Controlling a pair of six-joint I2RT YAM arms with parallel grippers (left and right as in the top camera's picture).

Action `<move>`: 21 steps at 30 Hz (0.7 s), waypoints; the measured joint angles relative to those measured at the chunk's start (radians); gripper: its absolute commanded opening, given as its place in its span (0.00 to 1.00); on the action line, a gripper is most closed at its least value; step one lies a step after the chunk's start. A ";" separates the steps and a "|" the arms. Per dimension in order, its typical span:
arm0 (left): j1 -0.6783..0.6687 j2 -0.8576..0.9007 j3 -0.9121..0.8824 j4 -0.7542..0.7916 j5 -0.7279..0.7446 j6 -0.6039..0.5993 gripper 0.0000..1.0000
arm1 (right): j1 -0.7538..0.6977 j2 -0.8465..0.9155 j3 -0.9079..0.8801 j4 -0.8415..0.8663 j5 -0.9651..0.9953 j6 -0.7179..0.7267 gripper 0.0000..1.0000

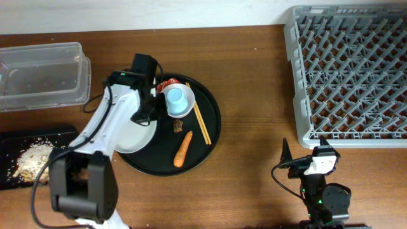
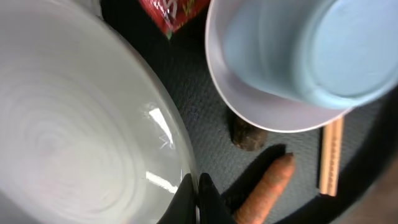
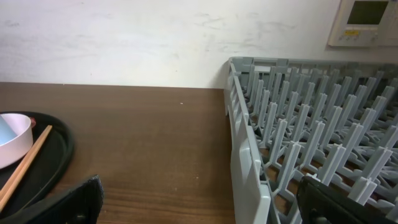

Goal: Sort waste into correct bins and load items into the dishwasher rack
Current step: 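Carry the empty plate back and lower it onto the black tray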

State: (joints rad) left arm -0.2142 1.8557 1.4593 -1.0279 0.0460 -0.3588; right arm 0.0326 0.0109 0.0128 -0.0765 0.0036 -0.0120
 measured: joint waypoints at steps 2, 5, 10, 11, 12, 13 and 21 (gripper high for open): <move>-0.005 0.023 -0.001 0.000 -0.007 0.000 0.07 | 0.000 0.000 0.000 0.000 0.000 0.000 0.98; -0.008 0.028 -0.001 -0.014 -0.010 0.000 0.09 | 0.000 0.000 0.000 0.000 0.000 0.000 0.98; -0.023 0.028 -0.001 -0.030 0.000 0.000 0.09 | 0.000 0.000 0.000 0.000 0.000 0.000 0.98; -0.029 0.028 -0.001 -0.031 0.013 0.000 0.09 | 0.000 0.000 0.000 0.000 0.000 0.000 0.98; -0.036 0.028 -0.001 -0.036 0.026 0.000 0.09 | 0.000 0.000 0.000 0.000 0.000 0.000 0.98; -0.042 0.028 -0.001 -0.045 0.032 0.000 0.09 | 0.000 0.000 0.000 0.000 0.000 0.000 0.98; -0.060 0.028 -0.001 -0.073 -0.264 -0.056 0.01 | 0.000 0.000 0.000 0.000 0.000 0.000 0.98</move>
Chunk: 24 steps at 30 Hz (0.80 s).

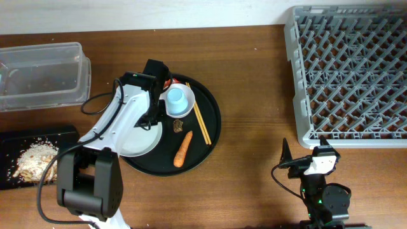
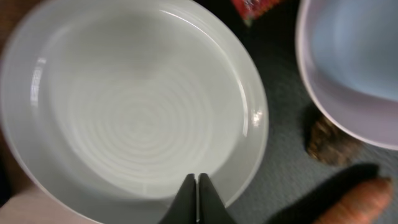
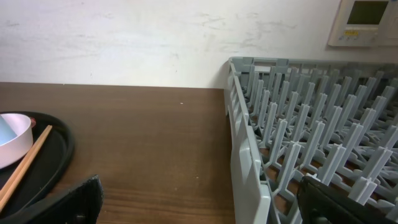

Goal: Sort waste into correct bins and load items into the dishwasher rack
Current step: 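Carry the empty plate back and lower it onto the black tray, then release the plate and move the left gripper toward the carrot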

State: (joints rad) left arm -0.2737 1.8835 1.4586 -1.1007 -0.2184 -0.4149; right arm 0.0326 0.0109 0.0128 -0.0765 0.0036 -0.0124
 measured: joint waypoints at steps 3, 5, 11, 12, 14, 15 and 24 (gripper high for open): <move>0.000 0.002 -0.014 0.020 -0.041 -0.037 0.01 | 0.000 0.000 0.000 0.000 0.000 0.000 0.98; 0.000 0.006 -0.051 0.048 -0.045 -0.050 0.01 | 0.000 0.000 0.000 0.000 0.000 0.000 0.98; 0.000 0.011 -0.225 0.190 -0.006 -0.058 0.01 | 0.000 0.000 0.000 0.000 0.000 -0.001 0.98; 0.000 0.011 -0.249 0.201 0.011 -0.058 0.01 | 0.000 0.000 0.000 0.000 0.000 0.000 0.98; 0.000 0.011 -0.273 0.214 0.038 -0.058 0.01 | 0.000 0.000 0.000 0.000 0.000 0.000 0.98; 0.000 0.011 -0.274 0.216 0.044 -0.058 0.01 | 0.000 0.000 0.000 0.000 0.000 0.000 0.98; 0.002 0.011 -0.267 0.200 0.124 -0.057 0.01 | 0.000 0.000 0.000 0.000 0.000 0.000 0.98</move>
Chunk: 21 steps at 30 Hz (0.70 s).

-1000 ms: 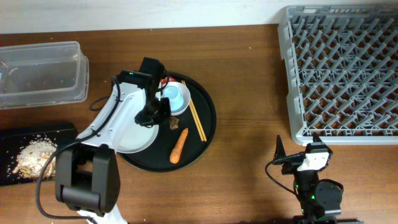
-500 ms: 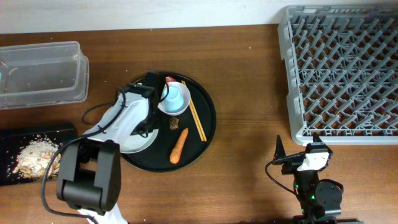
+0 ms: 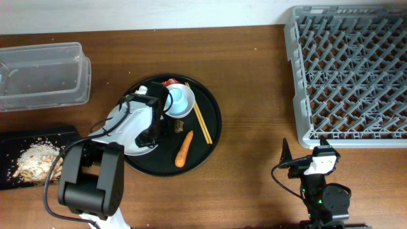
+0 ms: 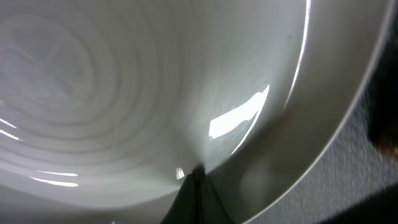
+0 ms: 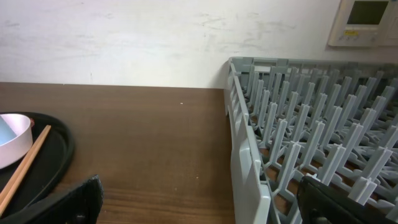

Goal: Sort waste into correct bins and load items into the dishwasher rack
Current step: 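Release the plate and move the left gripper toward the carrot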

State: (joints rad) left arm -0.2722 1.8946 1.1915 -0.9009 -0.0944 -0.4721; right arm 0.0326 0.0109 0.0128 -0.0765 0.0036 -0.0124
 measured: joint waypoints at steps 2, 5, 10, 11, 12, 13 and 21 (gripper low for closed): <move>0.000 0.000 0.029 -0.073 0.039 0.000 0.01 | 0.000 0.000 0.000 0.000 0.000 0.001 0.98; -0.001 0.000 0.086 -0.122 0.060 0.000 0.01 | 0.000 0.000 0.000 0.000 0.000 0.000 0.98; -0.001 -0.061 0.103 -0.131 0.093 0.004 0.01 | 0.000 0.000 0.000 0.000 0.000 0.000 0.98; -0.001 -0.068 0.105 -0.132 0.095 0.006 0.01 | 0.000 0.000 0.000 0.000 0.000 0.000 0.98; -0.001 -0.070 0.107 -0.134 0.092 0.008 0.01 | 0.000 0.000 0.000 0.000 0.000 0.000 0.98; -0.001 -0.070 0.108 -0.138 0.078 0.008 0.01 | 0.000 0.000 0.000 0.000 0.000 0.000 0.98; -0.001 -0.070 0.056 -0.076 0.039 0.008 0.01 | 0.000 0.000 0.000 0.000 0.000 0.000 0.98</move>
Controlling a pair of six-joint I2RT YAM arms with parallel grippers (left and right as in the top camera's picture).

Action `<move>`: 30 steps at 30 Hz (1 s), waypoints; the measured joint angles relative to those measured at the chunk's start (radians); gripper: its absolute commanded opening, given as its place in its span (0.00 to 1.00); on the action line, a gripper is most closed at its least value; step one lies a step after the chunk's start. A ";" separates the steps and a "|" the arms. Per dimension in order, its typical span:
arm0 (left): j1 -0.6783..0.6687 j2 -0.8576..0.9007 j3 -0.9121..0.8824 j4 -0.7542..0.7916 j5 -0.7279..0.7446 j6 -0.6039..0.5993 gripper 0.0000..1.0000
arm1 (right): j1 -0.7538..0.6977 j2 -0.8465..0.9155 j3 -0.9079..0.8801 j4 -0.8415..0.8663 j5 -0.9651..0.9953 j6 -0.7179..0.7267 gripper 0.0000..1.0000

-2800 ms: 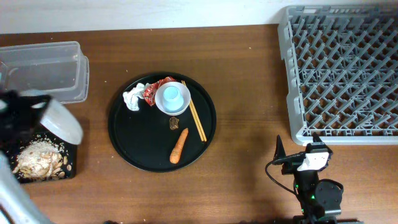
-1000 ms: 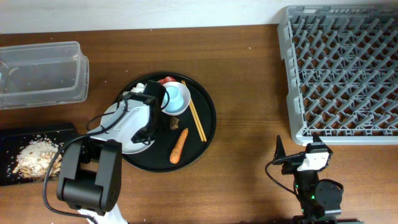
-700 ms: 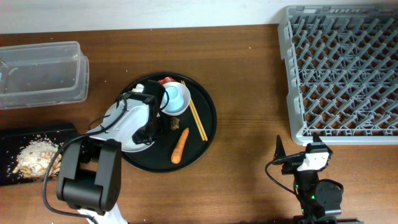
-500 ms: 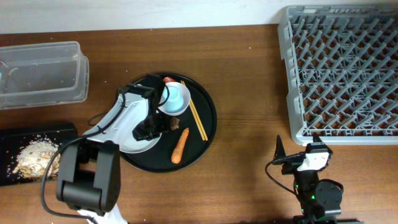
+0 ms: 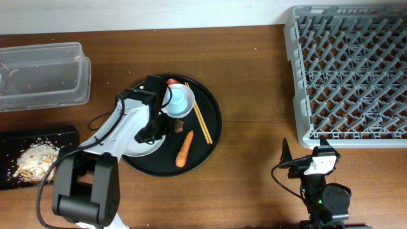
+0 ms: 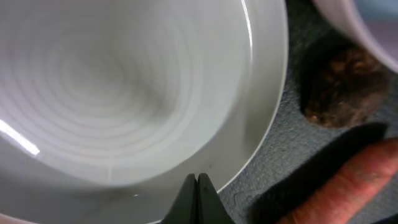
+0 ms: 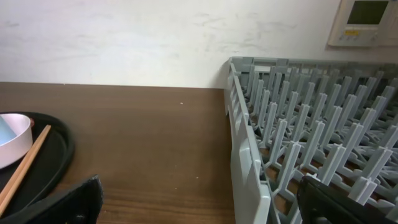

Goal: Sort waste into correct bins and load items into the dishwasher rack
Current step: 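Release the plate and move the left gripper toward the carrot, then lower the left gripper and grasp the orange carrot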

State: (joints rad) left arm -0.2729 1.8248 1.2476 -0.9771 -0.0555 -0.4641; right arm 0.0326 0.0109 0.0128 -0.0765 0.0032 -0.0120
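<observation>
On the black round tray (image 5: pixel 206 137) lie a white plate (image 5: pixel 130 143), a blue cup in a pink bowl (image 5: pixel 179 100), a red wrapper (image 5: pixel 170 81), chopsticks (image 5: pixel 201 122), a brown lump (image 5: pixel 178 126) and a carrot (image 5: pixel 183 149). My left gripper (image 5: pixel 158 130) is shut, its tips (image 6: pixel 198 190) over the plate's (image 6: pixel 124 87) right rim, beside the lump (image 6: pixel 339 87) and carrot (image 6: pixel 351 186). Nothing shows between the tips. My right gripper (image 5: pixel 318 162) stands open near the front edge, its fingers (image 7: pixel 62 202) wide apart, short of the grey dishwasher rack (image 7: pixel 292 124).
A clear plastic bin (image 5: pixel 41 75) sits at the far left. Below it is a black tray with pale crumbs (image 5: pixel 32 159). The grey rack (image 5: pixel 350 70) fills the far right. Bare brown table (image 5: pixel 254 95) lies between the tray and the rack.
My left gripper's shut tips were pressed close against the plate's inner surface. They are now farther back over its right rim, with the lump and carrot in view. The right arm is unchanged.
My shut left gripper was first at the plate's right edge near the carrot. Then it was higher, the whole plate in view. Then it was low against the plate's inside, and now it is at the rim again. The right gripper stayed open and still.
</observation>
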 measured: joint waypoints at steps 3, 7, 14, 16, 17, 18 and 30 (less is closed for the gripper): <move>0.000 0.000 -0.022 0.012 0.000 0.000 0.00 | 0.000 0.000 0.000 0.000 0.000 0.000 0.98; 0.000 0.000 -0.079 0.066 0.000 0.000 0.01 | 0.000 0.000 0.000 0.000 0.000 0.000 0.98; 0.000 0.000 -0.116 0.102 0.022 0.000 0.01 | 0.000 0.000 0.000 0.000 0.000 -0.001 0.98; 0.000 0.000 -0.111 0.103 0.051 0.011 0.01 | 0.000 0.000 0.000 0.000 0.000 0.000 0.98; 0.000 0.000 -0.106 0.103 0.066 0.015 0.01 | 0.000 0.000 0.000 0.000 0.000 0.000 0.98; 0.000 0.000 -0.100 0.104 0.084 0.017 0.01 | 0.000 0.000 0.000 0.000 0.000 0.000 0.98; 0.000 -0.001 -0.061 0.071 0.211 0.053 0.01 | 0.000 0.000 0.000 0.000 0.000 0.000 0.99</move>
State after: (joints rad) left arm -0.2729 1.8236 1.1866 -0.9058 0.1558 -0.4107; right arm 0.0326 0.0109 0.0128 -0.0765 0.0036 -0.0124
